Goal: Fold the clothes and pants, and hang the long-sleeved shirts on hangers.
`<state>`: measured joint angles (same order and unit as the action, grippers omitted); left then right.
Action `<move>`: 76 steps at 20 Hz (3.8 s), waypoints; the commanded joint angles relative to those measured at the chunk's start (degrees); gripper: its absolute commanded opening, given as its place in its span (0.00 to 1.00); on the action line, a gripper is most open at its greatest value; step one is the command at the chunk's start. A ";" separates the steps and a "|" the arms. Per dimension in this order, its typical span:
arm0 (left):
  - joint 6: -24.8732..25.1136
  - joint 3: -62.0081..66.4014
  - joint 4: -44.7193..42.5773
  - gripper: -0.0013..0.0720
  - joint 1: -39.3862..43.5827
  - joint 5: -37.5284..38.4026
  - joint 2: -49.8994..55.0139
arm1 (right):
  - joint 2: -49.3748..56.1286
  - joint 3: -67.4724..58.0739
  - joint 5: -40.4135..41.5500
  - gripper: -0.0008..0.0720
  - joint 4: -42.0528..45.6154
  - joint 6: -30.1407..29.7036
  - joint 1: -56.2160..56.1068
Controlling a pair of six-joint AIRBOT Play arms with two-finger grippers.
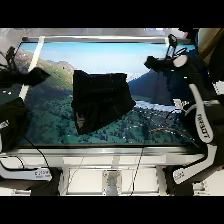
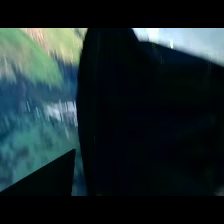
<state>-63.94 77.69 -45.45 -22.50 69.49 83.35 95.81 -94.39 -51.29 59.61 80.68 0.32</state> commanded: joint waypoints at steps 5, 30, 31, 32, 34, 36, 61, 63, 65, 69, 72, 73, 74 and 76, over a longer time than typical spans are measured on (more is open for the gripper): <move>2.91 -42.97 -0.04 0.58 1.46 4.96 -27.80 | -20.09 30.91 -13.27 0.49 -3.72 -9.53 2.49; -3.85 -44.54 -5.14 0.58 28.35 -17.27 -23.65 | -25.79 40.65 -4.42 0.50 -11.13 -11.37 -0.35; -3.87 -44.57 -5.11 0.58 28.35 -15.87 -23.04 | -25.79 40.65 -4.42 0.50 -11.15 -11.37 -0.35; -3.87 -44.57 -5.03 0.58 28.46 -14.34 -22.36 | -25.79 40.65 -4.42 0.50 -11.15 -11.37 -0.35; -3.85 -44.57 -5.16 0.58 28.59 -9.94 -20.90 | -25.79 40.65 -4.42 0.50 -11.13 -11.37 -0.35; -3.85 -44.57 -8.50 0.58 28.57 -6.64 -19.61 | -25.79 40.65 -4.42 0.50 -11.13 -11.37 -0.35; -3.17 -44.24 -4.35 0.04 16.57 -4.90 -28.24 | -8.13 40.65 -1.70 0.60 -28.24 -16.02 -1.62; -3.17 -44.24 -5.20 0.04 16.57 -4.92 -28.24 | -5.66 40.65 -1.18 0.68 -33.18 -18.75 -3.04; -3.17 -44.28 -5.51 0.04 16.57 -4.94 -28.24 | -5.31 40.65 0.76 0.67 -34.34 -19.50 -4.31; -3.17 -44.30 -5.53 0.04 16.59 -5.18 -28.11 | -5.20 40.65 6.01 0.67 -34.38 -19.37 -6.78; -3.15 -44.30 -5.53 0.04 16.57 -6.08 -28.11 | -4.44 40.65 9.35 0.61 -34.34 -18.49 -8.28; -3.17 -44.30 -5.53 0.04 16.57 -6.19 -28.11 | -4.46 40.57 10.62 0.50 -34.45 -18.34 -8.55; -3.15 -44.30 -5.55 0.04 16.57 -6.32 -28.11 | -4.46 40.02 11.23 0.26 -34.36 -18.36 -8.55; -3.15 -44.19 -5.49 0.04 16.26 -8.02 -28.20 | -4.63 37.44 10.03 0.10 -34.21 -18.60 -8.44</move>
<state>-67.11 33.41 -50.94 -5.98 63.26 55.24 91.11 -54.94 -42.41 25.61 62.08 -7.73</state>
